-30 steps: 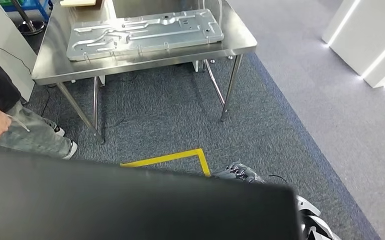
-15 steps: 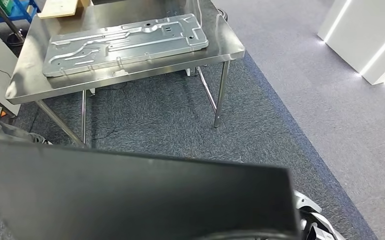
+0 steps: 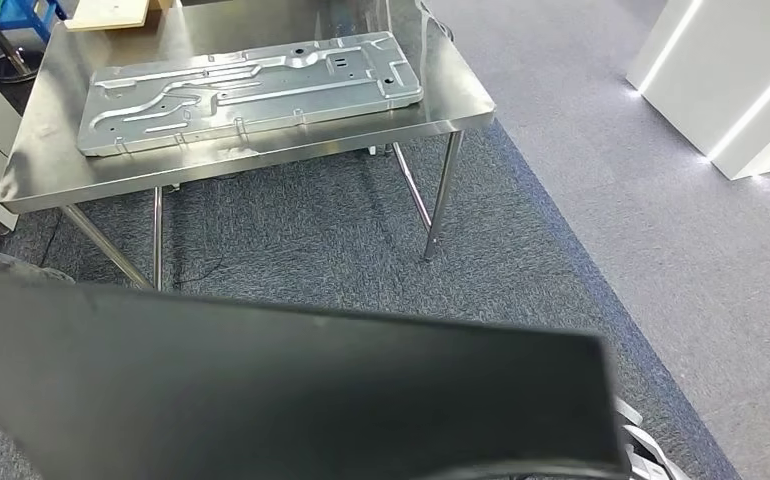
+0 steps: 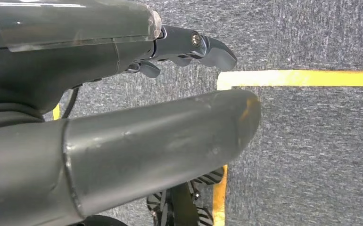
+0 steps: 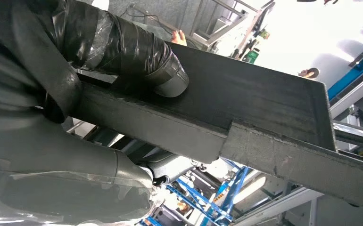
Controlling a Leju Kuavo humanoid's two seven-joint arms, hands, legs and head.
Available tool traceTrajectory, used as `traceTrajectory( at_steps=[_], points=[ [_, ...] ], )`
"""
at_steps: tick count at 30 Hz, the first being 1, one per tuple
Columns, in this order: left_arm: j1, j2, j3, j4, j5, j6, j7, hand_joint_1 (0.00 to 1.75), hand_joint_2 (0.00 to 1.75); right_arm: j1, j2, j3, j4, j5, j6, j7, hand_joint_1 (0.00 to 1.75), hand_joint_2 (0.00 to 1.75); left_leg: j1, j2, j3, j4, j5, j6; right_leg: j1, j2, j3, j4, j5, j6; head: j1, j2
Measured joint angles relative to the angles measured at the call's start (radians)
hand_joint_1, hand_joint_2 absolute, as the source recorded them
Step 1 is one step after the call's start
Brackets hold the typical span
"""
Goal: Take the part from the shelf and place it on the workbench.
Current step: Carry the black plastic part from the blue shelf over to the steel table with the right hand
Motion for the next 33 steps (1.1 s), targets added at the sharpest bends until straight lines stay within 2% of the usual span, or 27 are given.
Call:
traceTrajectory(
  at_steps=[2, 3, 4, 6, 8, 9, 10, 11, 13, 14, 15, 16, 17, 18, 19, 20, 24, 25, 26, 28, 29, 30, 31, 33],
  points=[
    [0.000, -0.001, 0.000, 0.000, 0.000, 0.000, 0.000, 0.00, 0.00, -0.001, 0.000, 0.000, 0.001, 0.000, 0.000, 0.000, 1.75, 1.75, 0.000, -0.002, 0.013, 0.006, -0.017, -0.005, -0.001, -0.001, 0.051, -0.123, 0.079, -0.004, 0.000, 0.000],
    [0.000, -0.001, 0.000, 0.000, 0.000, 0.000, 0.000, 0.00, 0.00, -0.001, 0.000, 0.000, 0.001, 0.000, 0.000, 0.000, 1.75, 1.75, -0.002, -0.003, 0.017, 0.011, -0.026, -0.010, 0.001, -0.001, 0.080, -0.184, 0.104, -0.007, 0.000, 0.000],
    [-0.001, -0.001, 0.000, 0.000, 0.000, 0.000, 0.000, 0.00, 0.00, -0.001, 0.000, 0.000, 0.002, 0.000, 0.000, 0.000, 1.75, 1.75, -0.003, -0.003, 0.018, 0.014, -0.033, -0.015, 0.003, -0.001, 0.098, -0.223, 0.114, -0.012, 0.000, 0.000],
    [-0.002, -0.002, 0.000, 0.000, 0.000, 0.000, 0.000, 0.00, 0.00, -0.002, 0.000, 0.000, 0.002, 0.000, 0.000, 0.000, 1.75, 1.75, -0.004, -0.003, 0.017, 0.017, -0.042, -0.027, 0.007, 0.000, 0.107, -0.243, 0.107, -0.022, 0.000, 0.000],
    [-0.004, -0.002, 0.000, 0.000, 0.000, 0.000, 0.000, 0.00, 0.00, -0.002, 0.000, 0.000, 0.002, 0.000, 0.000, 0.000, 1.75, 1.75, -0.003, -0.001, 0.022, 0.019, -0.052, -0.037, 0.004, 0.002, 0.111, -0.248, 0.102, -0.032, 0.000, 0.000],
    [-0.005, -0.002, 0.000, 0.000, 0.000, 0.000, 0.000, 0.00, 0.00, -0.002, 0.000, 0.000, 0.002, 0.000, 0.000, 0.000, 1.75, 1.75, -0.002, 0.000, 0.016, 0.037, -0.065, -0.043, 0.002, 0.001, 0.116, -0.253, 0.101, -0.037, 0.000, 0.000],
    [-0.006, -0.002, 0.000, 0.000, 0.000, 0.000, 0.000, 0.00, 0.00, -0.002, 0.000, -0.001, 0.002, 0.000, 0.000, 0.000, 1.75, 1.75, 0.000, 0.000, -0.001, 0.076, -0.086, -0.048, -0.001, 0.000, 0.121, -0.257, 0.099, -0.042, 0.000, 0.000],
    [-0.007, -0.002, 0.000, 0.000, -0.001, 0.000, -0.001, 0.00, 0.00, -0.003, 0.000, -0.001, 0.002, 0.000, 0.000, 0.000, 1.75, 1.75, 0.004, 0.000, -0.032, 0.135, -0.114, -0.054, -0.001, -0.001, 0.125, -0.259, 0.095, -0.046, 0.000, 0.000],
    [-0.006, -0.002, 0.000, 0.000, -0.001, 0.000, -0.002, 0.00, 0.00, -0.002, 0.000, -0.001, 0.002, 0.000, 0.000, 0.000, 1.75, 1.75, 0.010, 0.001, -0.113, 0.270, -0.161, -0.063, -0.001, -0.003, 0.131, -0.259, 0.087, -0.049, 0.000, 0.000],
    [-0.004, -0.002, 0.000, 0.000, -0.002, 0.000, -0.003, 0.00, 0.00, -0.001, 0.000, -0.001, 0.002, 0.000, 0.000, 0.000, 1.75, 1.75, 0.013, 0.001, -0.141, 0.308, -0.161, -0.066, -0.002, -0.003, 0.135, -0.259, 0.082, -0.048, 0.000, 0.000],
    [-0.003, -0.002, 0.000, 0.000, -0.002, 0.000, -0.003, 0.00, 0.00, 0.000, 0.000, -0.001, 0.002, 0.000, 0.000, 0.000, 1.75, 1.75, 0.016, 0.001, -0.152, 0.308, -0.140, -0.068, -0.002, -0.003, 0.142, -0.258, 0.076, -0.045, 0.000, 0.000],
    [-0.002, -0.002, 0.000, 0.000, -0.003, 0.000, -0.004, 0.00, 0.00, 0.001, 0.000, -0.001, 0.002, 0.001, 0.000, 0.000, 1.75, 1.75, 0.018, 0.001, -0.143, 0.269, -0.100, -0.068, -0.003, -0.003, 0.150, -0.258, 0.070, -0.042, 0.000, 0.000],
    [-0.002, -0.001, 0.000, 0.000, -0.003, 0.000, -0.005, 0.00, 0.00, 0.002, 0.000, -0.001, 0.002, 0.001, 0.000, 0.000, 1.75, 1.75, 0.019, 0.002, -0.118, 0.200, -0.052, -0.066, -0.003, -0.003, 0.160, -0.257, 0.063, -0.038, 0.000, 0.000],
    [-0.002, -0.001, 0.000, 0.000, -0.003, 0.000, -0.005, 0.00, 0.00, 0.002, 0.000, -0.001, 0.002, 0.001, -0.001, 0.000, 1.75, 1.75, 0.019, 0.002, -0.090, 0.133, -0.019, -0.064, -0.003, -0.003, 0.169, -0.257, 0.057, -0.034, 0.000, 0.000],
    [-0.003, -0.001, 0.000, 0.000, -0.004, 0.000, -0.006, 0.00, 0.00, 0.002, 0.000, -0.001, 0.002, 0.002, -0.002, 0.000, 1.75, 1.75, 0.017, 0.002, -0.068, 0.082, 0.000, -0.059, -0.002, -0.003, 0.175, -0.257, 0.052, -0.028, 0.000, 0.000],
    [-0.003, -0.001, 0.000, 0.000, -0.004, 0.000, -0.007, 0.00, 0.00, 0.002, 0.000, -0.001, 0.002, 0.009, -0.005, 0.003, 1.75, 1.75, 0.014, 0.001, -0.057, 0.053, 0.004, -0.053, -0.002, -0.004, 0.179, -0.258, 0.048, -0.021, 0.000, 0.000],
    [-0.001, -0.001, 0.000, 0.000, -0.004, 0.000, -0.008, 0.00, 0.00, 0.004, -0.007, -0.004, 0.003, 0.072, -0.039, 0.021, 1.75, 1.75, 0.013, -0.008, -0.036, 0.033, -0.004, -0.021, -0.003, -0.008, 0.184, -0.237, 0.045, 0.004, 0.000, 0.000],
    [-0.002, -0.001, 0.000, 0.000, -0.005, 0.000, -0.008, 0.00, 0.00, 0.004, -0.012, -0.006, 0.003, 0.077, -0.043, 0.021, 1.75, 1.75, 0.013, -0.010, -0.026, 0.030, -0.005, -0.014, -0.004, -0.008, 0.171, -0.208, 0.030, 0.007, 0.000, 0.000],
    [-0.002, -0.001, 0.000, 0.000, -0.005, 0.000, -0.008, 0.00, 0.00, 0.004, -0.016, -0.007, 0.004, 0.076, -0.042, 0.019, 1.75, 1.75, 0.012, -0.012, -0.018, 0.028, -0.006, -0.008, -0.004, -0.008, 0.145, -0.161, 0.008, 0.009, 0.000, 0.000],
    [-0.002, -0.001, 0.001, 0.000, -0.004, 0.000, -0.009, 0.00, 0.00, 0.008, -0.028, -0.009, 0.004, 0.058, -0.035, 0.011, 1.75, 1.75, 0.007, -0.015, -0.009, 0.028, -0.015, 0.000, -0.002, -0.007, 0.061, -0.032, -0.042, 0.009, 0.000, 0.000],
    [0.000, -0.001, 0.001, 0.000, -0.003, 0.001, -0.009, 0.00, 0.00, 0.012, -0.036, -0.011, 0.003, 0.046, -0.031, 0.006, 1.75, 1.75, 0.004, -0.016, -0.003, 0.028, -0.021, 0.002, -0.001, -0.007, 0.022, 0.015, -0.052, 0.008, 0.000, 0.000],
    [0.001, -0.001, 0.002, 0.000, -0.003, 0.001, -0.010, 0.00, 0.00, 0.017, -0.045, -0.014, 0.001, 0.035, -0.028, 0.003, 1.75, 1.75, 0.000, -0.018, 0.005, 0.028, -0.029, 0.004, 0.000, -0.007, -0.003, 0.031, -0.046, 0.005, 0.000, 0.000],
    [0.002, -0.001, 0.003, 0.000, -0.003, 0.002, -0.010, 0.00, 0.00, 0.020, -0.053, -0.019, -0.003, 0.026, -0.024, 0.001, 1.75, 1.75, -0.003, -0.020, 0.016, 0.028, -0.038, 0.004, 0.002, -0.006, -0.008, 0.009, -0.019, 0.000, 0.000, 0.000],
    [0.003, -0.002, 0.004, 0.000, -0.003, 0.002, -0.011, 0.00, 0.00, 0.023, -0.064, -0.027, -0.010, 0.017, -0.018, 0.000, 1.75, 1.75, -0.008, -0.022, 0.041, 0.027, -0.060, 0.004, 0.013, -0.005, 0.022, -0.114, 0.077, -0.019, 0.000, 0.000]
  ],
)
